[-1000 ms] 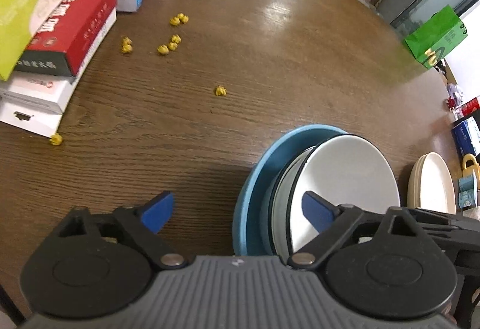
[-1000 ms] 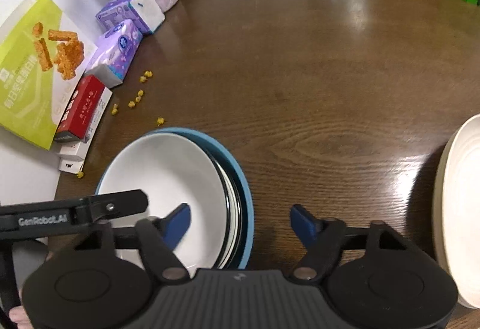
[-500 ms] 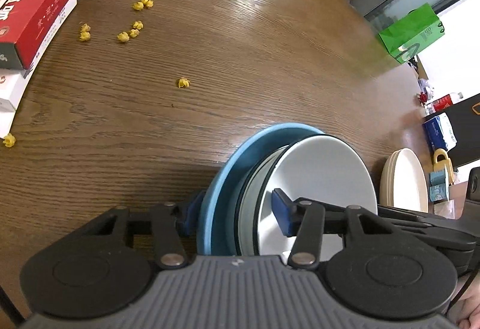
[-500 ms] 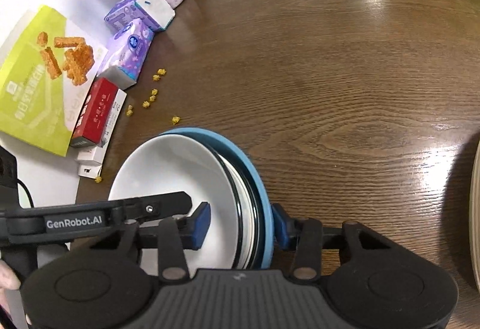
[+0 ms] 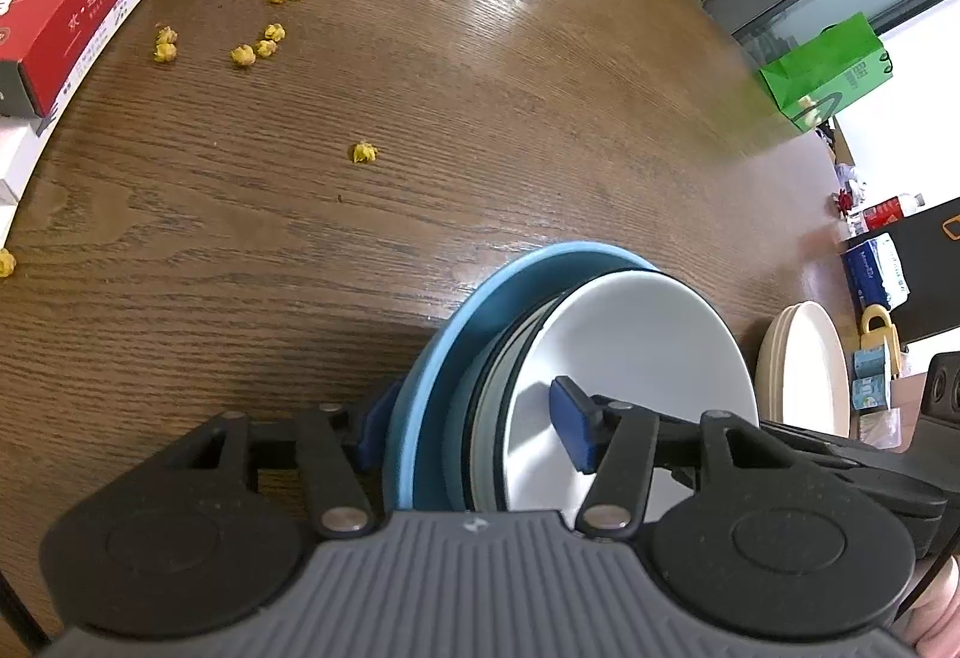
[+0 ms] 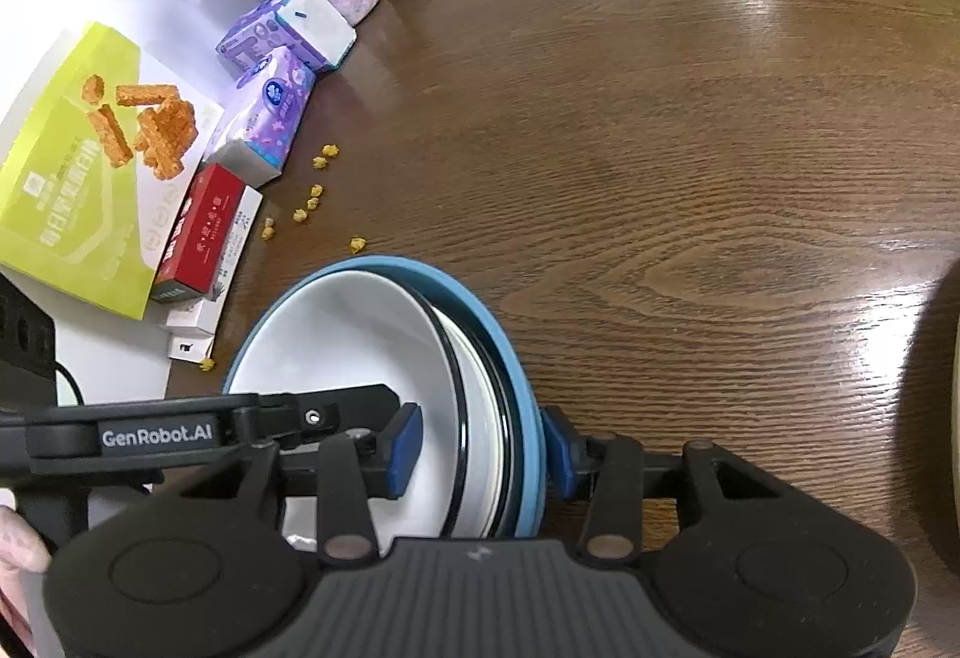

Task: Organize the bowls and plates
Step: 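Lift the blue bowl with nested white bowls up with both grippers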

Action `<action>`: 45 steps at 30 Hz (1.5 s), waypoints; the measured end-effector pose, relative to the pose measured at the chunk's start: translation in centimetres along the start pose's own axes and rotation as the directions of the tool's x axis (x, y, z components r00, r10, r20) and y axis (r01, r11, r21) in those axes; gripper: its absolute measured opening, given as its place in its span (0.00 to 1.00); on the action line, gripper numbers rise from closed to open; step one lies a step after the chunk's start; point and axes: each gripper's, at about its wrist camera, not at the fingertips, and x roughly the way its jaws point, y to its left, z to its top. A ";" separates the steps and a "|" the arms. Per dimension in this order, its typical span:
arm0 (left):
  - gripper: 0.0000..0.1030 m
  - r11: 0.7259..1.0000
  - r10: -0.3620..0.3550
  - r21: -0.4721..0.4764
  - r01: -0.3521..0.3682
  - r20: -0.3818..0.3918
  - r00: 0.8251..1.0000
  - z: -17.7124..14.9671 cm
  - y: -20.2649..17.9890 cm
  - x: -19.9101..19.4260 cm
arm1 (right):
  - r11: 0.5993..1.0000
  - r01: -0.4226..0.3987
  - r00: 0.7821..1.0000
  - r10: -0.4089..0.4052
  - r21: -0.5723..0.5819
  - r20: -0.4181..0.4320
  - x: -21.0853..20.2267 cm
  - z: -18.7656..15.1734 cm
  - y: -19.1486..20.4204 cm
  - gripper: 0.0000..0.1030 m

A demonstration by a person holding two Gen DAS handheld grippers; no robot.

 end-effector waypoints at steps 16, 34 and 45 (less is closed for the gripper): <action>0.54 1.000 0.019 0.006 -0.019 0.017 1.000 -0.8 -0.8 0.1 | 0.999 0.000 1.000 0.001 -0.040 0.022 -0.4 -0.5 0.3 0.40; 0.54 1.000 0.029 0.008 -0.029 0.019 0.999 -1.0 -1.4 0.1 | 0.999 -0.002 0.999 0.003 -0.035 0.034 -1.3 -1.3 0.1 0.39; 0.54 0.999 0.024 0.025 -0.024 0.034 0.999 -0.8 -1.8 -0.5 | 1.000 -0.005 0.998 0.006 -0.031 0.055 -2.6 -1.3 -0.3 0.39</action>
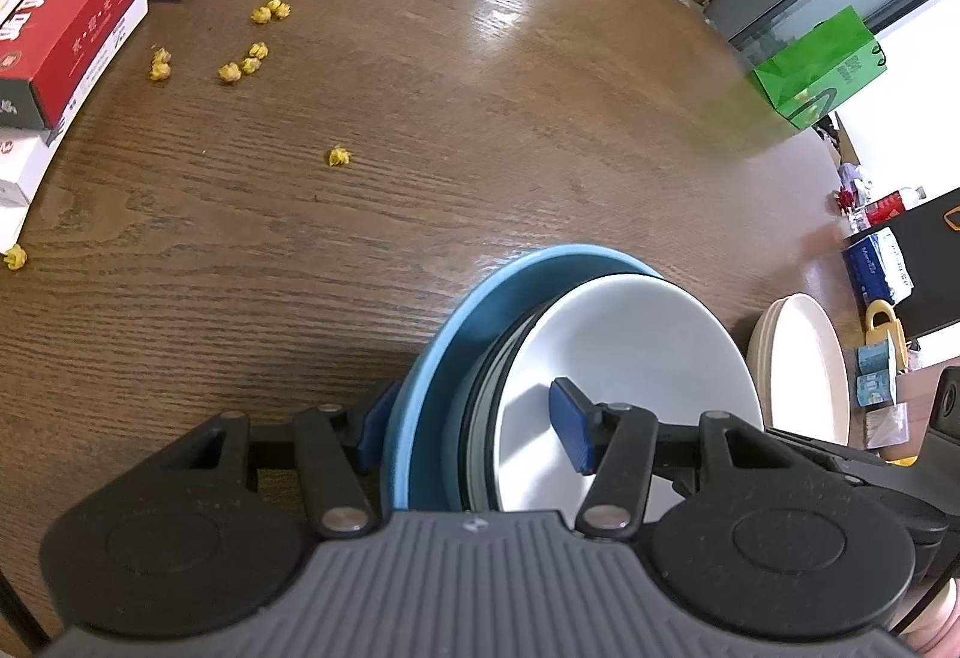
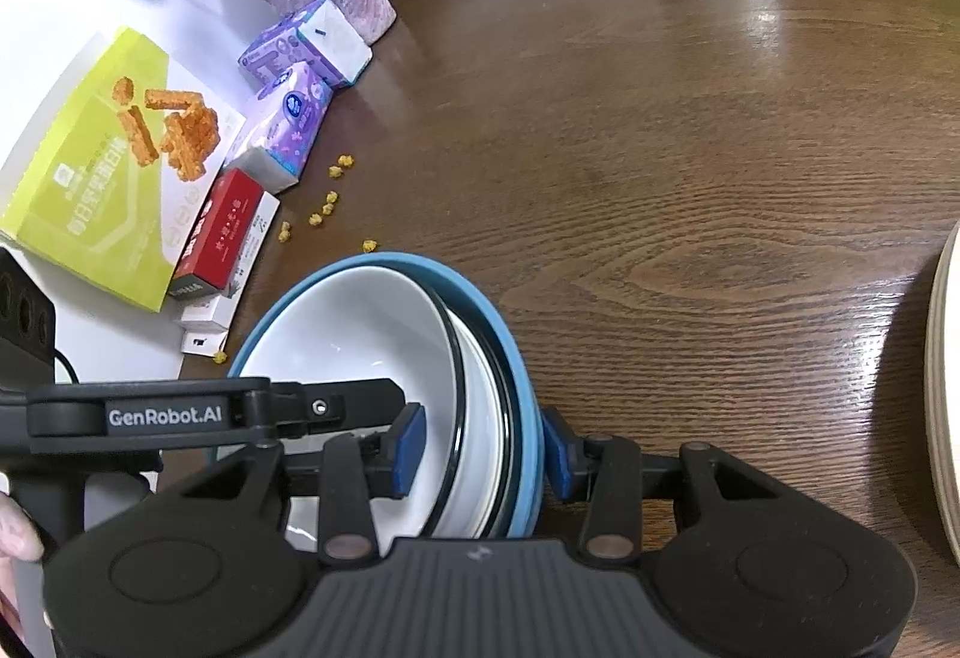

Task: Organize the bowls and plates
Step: 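Lift the blue bowl with nested white bowls up with both grippers, then carry the bowl stack toward the white plate stack with both grippers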

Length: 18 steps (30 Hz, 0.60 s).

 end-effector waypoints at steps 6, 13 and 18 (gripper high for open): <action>0.54 1.000 -0.003 0.015 0.002 0.013 1.000 0.1 -0.7 -0.6 | 1.000 -0.003 1.000 0.003 0.000 0.018 -1.0 0.0 -0.4 0.39; 0.54 1.000 -0.002 0.024 0.002 0.023 1.000 -0.1 -2.0 -1.1 | 1.000 -0.006 0.999 0.006 0.003 0.034 -1.9 0.1 -0.8 0.39; 0.54 0.999 -0.006 0.035 0.005 0.030 1.000 0.0 -3.0 -1.2 | 1.000 -0.006 0.999 0.006 0.003 0.047 -2.8 0.1 -1.2 0.39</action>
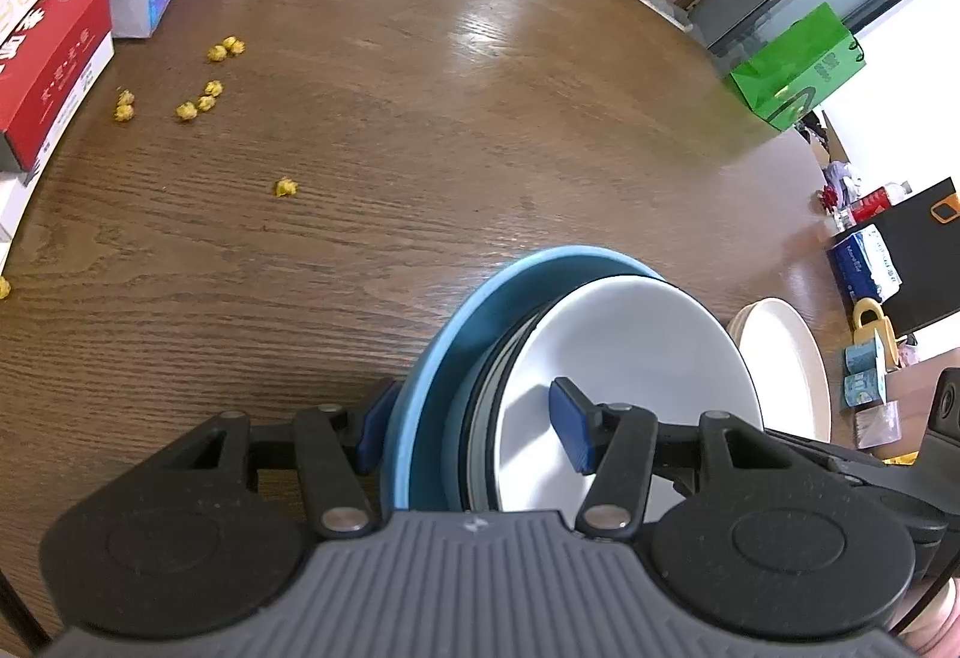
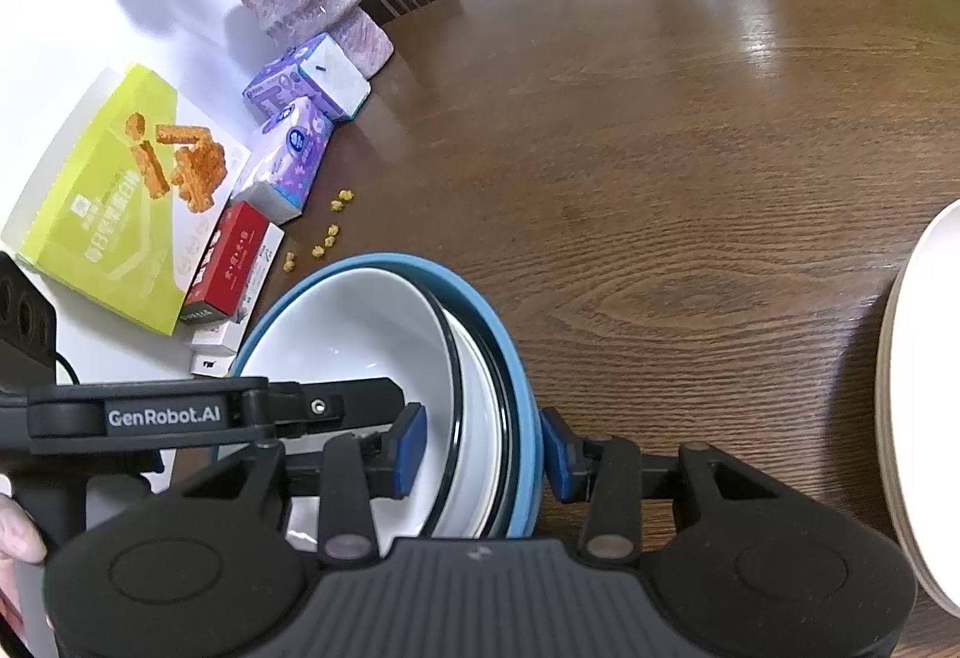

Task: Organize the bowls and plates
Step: 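Carry the bowl stack toward the white plate stack with both grippers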

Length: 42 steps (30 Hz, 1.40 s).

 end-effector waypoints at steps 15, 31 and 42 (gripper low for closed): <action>0.54 0.999 -0.010 0.031 0.010 0.014 1.000 0.3 -3.0 0.2 | 1.000 0.015 0.999 -0.015 0.010 0.046 -2.4 0.3 -1.8 0.35; 0.54 0.998 -0.035 0.058 0.034 0.020 0.999 0.3 -5.9 0.7 | 0.999 0.034 0.996 -0.036 0.025 0.086 -4.5 0.2 -3.8 0.35; 0.54 0.997 -0.038 0.062 0.037 0.019 0.999 0.3 -6.6 1.0 | 0.999 0.037 0.994 -0.040 0.036 0.098 -5.4 0.2 -5.1 0.35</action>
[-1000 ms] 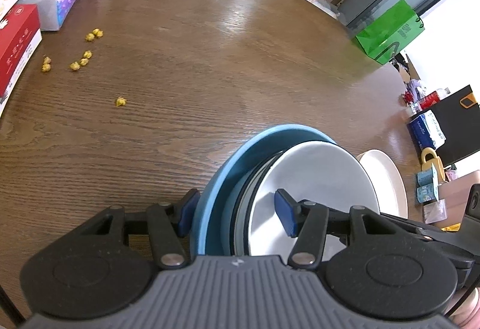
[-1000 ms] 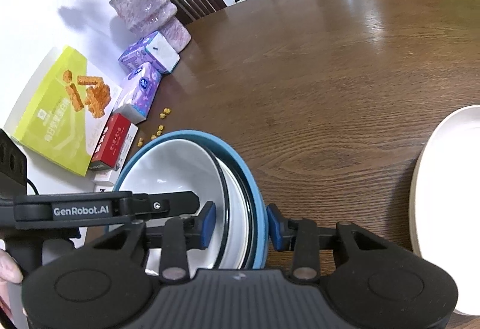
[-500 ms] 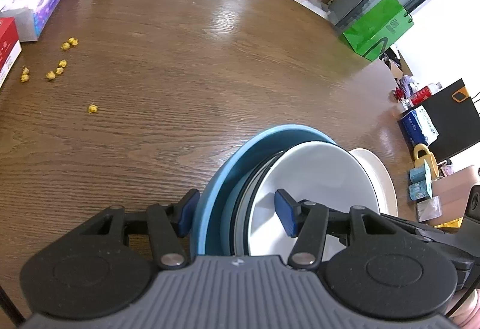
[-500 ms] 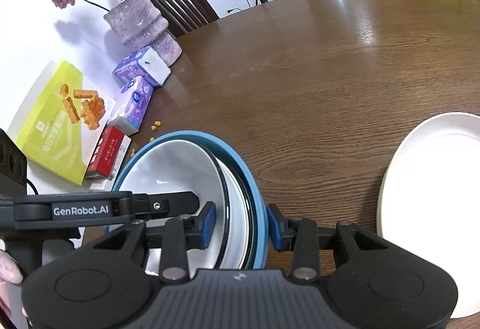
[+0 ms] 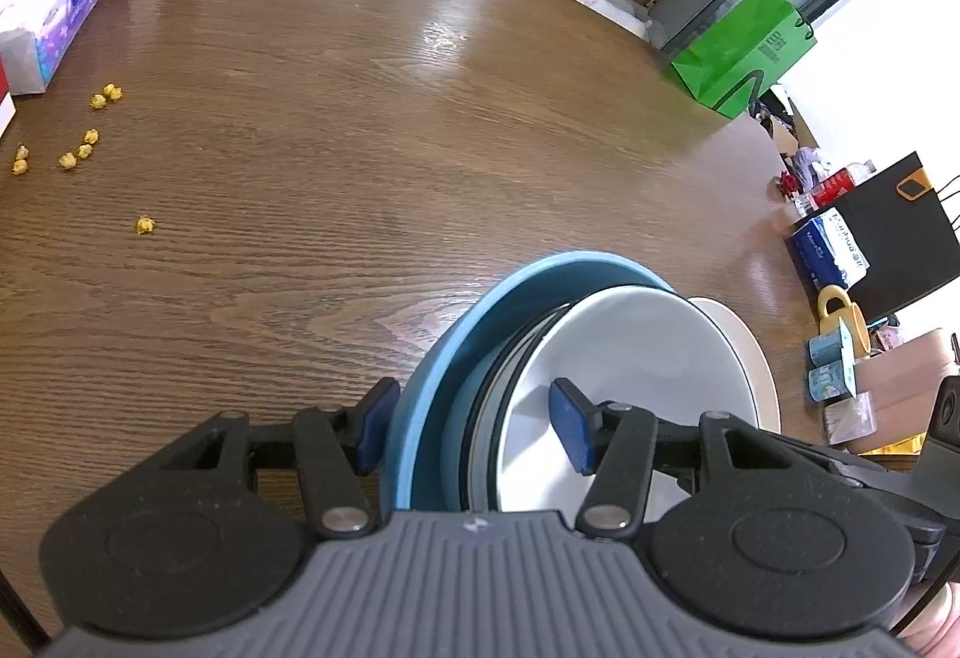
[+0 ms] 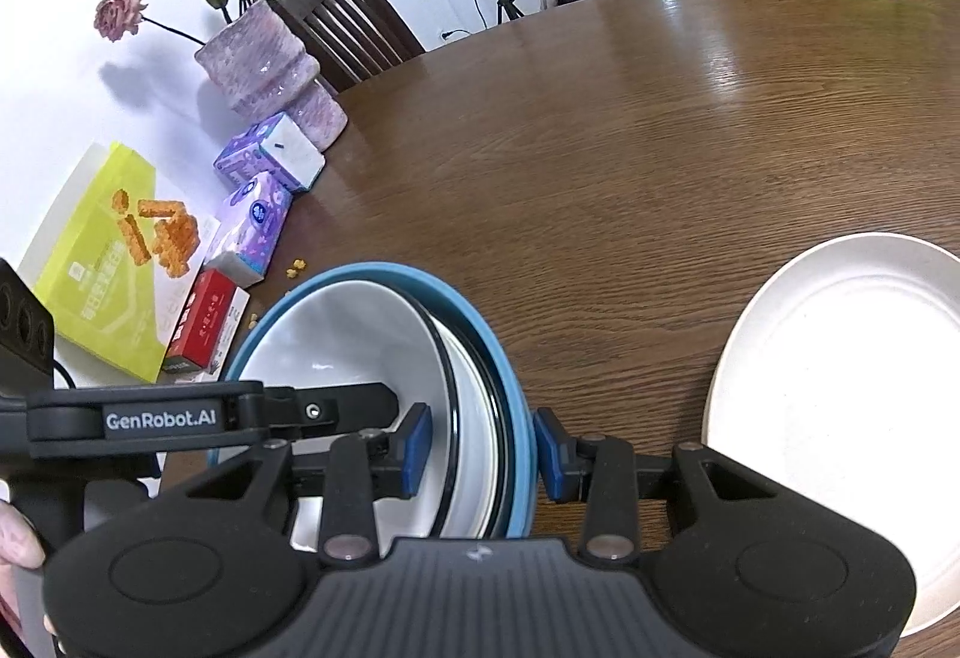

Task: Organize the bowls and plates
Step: 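Carry the bowl stack toward the white plate stack with both grippers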

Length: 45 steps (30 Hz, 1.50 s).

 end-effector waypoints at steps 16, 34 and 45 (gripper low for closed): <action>0.54 1.000 -0.016 0.023 0.016 -0.013 1.000 0.7 -2.4 1.0 | 0.999 0.012 1.000 -0.013 0.032 0.023 -1.1 0.4 -2.3 0.35; 0.54 0.997 -0.040 0.063 0.043 -0.043 0.998 1.0 -6.4 3.7 | 0.996 0.040 0.998 -0.044 0.079 0.044 -3.1 0.6 -6.4 0.35; 0.54 0.993 -0.056 0.097 0.061 -0.052 0.997 0.9 -9.5 5.0 | 0.993 0.054 0.996 -0.061 0.104 0.066 -4.8 0.6 -8.9 0.35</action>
